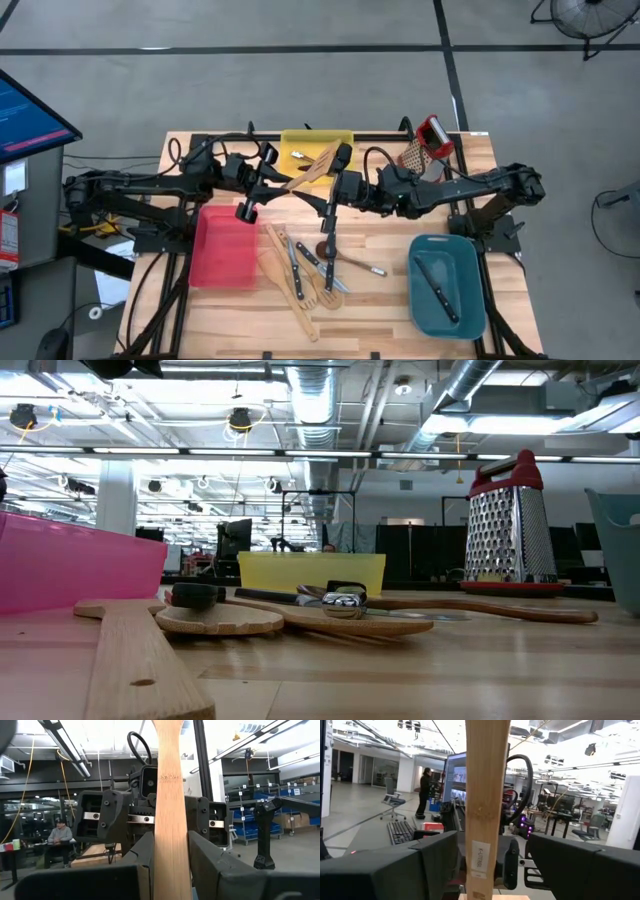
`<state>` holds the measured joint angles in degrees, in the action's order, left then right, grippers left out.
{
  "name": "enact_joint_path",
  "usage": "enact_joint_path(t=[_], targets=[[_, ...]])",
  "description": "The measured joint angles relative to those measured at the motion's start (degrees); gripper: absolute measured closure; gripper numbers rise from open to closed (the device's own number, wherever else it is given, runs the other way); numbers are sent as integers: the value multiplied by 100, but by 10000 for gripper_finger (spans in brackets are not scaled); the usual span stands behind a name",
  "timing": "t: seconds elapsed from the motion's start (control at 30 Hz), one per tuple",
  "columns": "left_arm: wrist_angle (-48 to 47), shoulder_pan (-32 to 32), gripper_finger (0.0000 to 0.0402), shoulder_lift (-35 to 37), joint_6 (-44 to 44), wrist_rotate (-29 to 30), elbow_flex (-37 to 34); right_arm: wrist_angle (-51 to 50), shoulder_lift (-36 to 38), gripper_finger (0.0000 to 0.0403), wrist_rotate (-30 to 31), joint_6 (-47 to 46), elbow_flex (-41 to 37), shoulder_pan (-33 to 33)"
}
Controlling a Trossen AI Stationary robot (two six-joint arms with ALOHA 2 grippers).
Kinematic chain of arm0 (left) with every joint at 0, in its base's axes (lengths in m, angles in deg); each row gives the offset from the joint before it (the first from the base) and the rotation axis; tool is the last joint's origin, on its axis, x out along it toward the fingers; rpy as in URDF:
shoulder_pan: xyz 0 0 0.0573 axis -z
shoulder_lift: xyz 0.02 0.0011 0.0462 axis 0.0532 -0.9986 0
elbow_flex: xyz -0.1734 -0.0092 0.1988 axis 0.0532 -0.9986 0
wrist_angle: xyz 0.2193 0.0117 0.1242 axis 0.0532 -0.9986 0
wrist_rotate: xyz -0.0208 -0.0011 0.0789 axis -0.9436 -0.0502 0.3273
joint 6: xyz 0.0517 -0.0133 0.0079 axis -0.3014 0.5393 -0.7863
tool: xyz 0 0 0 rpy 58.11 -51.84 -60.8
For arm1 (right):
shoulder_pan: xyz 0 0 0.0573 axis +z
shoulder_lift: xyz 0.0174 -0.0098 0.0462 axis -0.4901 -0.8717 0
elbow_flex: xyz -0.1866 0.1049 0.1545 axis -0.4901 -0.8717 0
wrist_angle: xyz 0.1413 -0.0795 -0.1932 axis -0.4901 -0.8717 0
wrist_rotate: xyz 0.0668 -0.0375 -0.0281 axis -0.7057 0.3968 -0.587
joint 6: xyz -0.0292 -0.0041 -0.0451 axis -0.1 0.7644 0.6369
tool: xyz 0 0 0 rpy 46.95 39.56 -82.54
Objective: Pick & Place Kitchen Items
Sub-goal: Put the brown spatula into the red bin
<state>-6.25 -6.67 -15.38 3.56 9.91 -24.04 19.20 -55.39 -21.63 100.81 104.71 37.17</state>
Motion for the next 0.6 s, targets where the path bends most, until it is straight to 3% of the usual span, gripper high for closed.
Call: enact_joint_path(t=[0.37,0.6], targets=[[-3,0,336,0,41,4,-2,-48,0,146,-264,2,-4,-101],[-5,0,336,0,156,0,-2,-58,0,122,-465,49,-4,-167]])
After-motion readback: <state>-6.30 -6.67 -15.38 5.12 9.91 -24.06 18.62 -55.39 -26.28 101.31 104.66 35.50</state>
